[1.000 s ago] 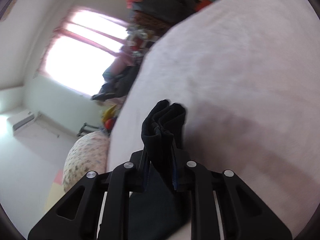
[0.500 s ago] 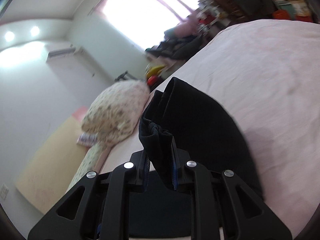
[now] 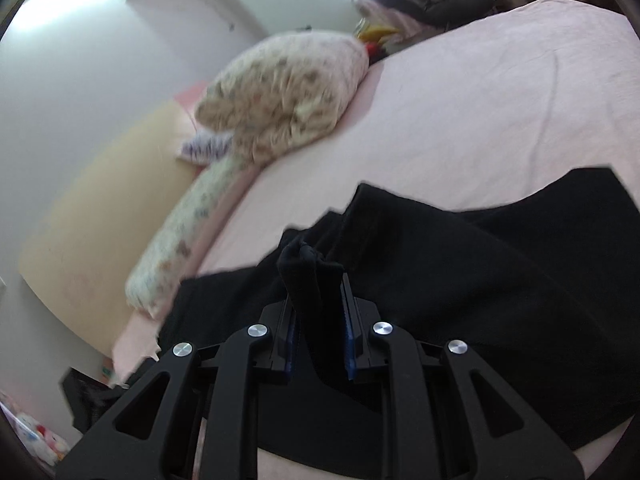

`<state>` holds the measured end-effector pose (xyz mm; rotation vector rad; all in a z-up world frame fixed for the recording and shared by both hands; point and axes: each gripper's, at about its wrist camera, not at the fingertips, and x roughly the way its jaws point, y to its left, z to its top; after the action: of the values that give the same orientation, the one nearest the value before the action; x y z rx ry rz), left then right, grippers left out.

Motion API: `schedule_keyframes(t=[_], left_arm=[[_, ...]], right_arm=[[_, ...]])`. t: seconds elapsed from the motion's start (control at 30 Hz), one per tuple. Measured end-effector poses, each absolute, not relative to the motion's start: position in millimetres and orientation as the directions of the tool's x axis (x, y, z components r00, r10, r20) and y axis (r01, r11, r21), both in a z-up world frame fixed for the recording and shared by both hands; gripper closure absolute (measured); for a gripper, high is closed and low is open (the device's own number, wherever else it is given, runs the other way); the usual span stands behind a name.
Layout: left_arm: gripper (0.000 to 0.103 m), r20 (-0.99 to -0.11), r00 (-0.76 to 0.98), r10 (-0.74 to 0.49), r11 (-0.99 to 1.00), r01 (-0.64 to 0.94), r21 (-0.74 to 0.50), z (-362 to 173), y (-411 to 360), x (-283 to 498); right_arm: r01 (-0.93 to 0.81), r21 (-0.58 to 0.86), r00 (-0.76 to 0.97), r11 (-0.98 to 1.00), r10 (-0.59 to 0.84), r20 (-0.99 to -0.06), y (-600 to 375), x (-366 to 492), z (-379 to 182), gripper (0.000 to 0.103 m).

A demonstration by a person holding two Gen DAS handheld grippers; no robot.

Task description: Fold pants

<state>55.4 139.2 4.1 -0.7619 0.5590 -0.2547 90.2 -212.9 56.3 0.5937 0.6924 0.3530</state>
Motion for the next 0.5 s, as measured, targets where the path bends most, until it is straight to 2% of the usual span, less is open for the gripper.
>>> schedule_keyframes(t=[0.2,0.37,0.4,0.43,0.47,0.5], left_arm=[[0.002,-0.369,0.828,-0.421,0.674,0.014,-0.738,3.2,153.6,58.0],[0.002,-0.366,0.824,-0.432,0.666,0.019,-0.746,1.2,157.8,58.4],[0.002,-0.364,0.823,-0.436,0.663,0.02,-0.749,1.0,158.4,58.7],[0.002,-0.364,0.823,-0.436,0.661,0.019,-0.75,0.4,159.4,58.3],[0.002,-0.364,0.823,-0.436,0.661,0.018,-0.75,0.2,159.8,58.4],[0.002,-0.365,0.822,-0.437,0.659,0.017,-0.752,-0.2,160.3,58.9]], right_arm=[[-0.142,0.53,0.705,0.836,0.462,-0.538,-171.8,90.4,52.2,0.084],[-0.205,0.255,0.574,0.945,0.327,-0.751,-132.1,100.2,22.4,0.081],[-0.226,0.227,0.574,0.947,0.318,-0.755,-126.3,97.9,22.0,0.069],[-0.276,0.193,0.571,0.942,0.322,-0.755,-120.5,92.0,23.9,0.061],[-0.31,0.171,0.566,0.935,0.326,-0.757,-115.8,86.6,25.7,0.047],[-0.333,0.152,0.565,0.931,0.326,-0.758,-112.9,81.9,27.1,0.042]])
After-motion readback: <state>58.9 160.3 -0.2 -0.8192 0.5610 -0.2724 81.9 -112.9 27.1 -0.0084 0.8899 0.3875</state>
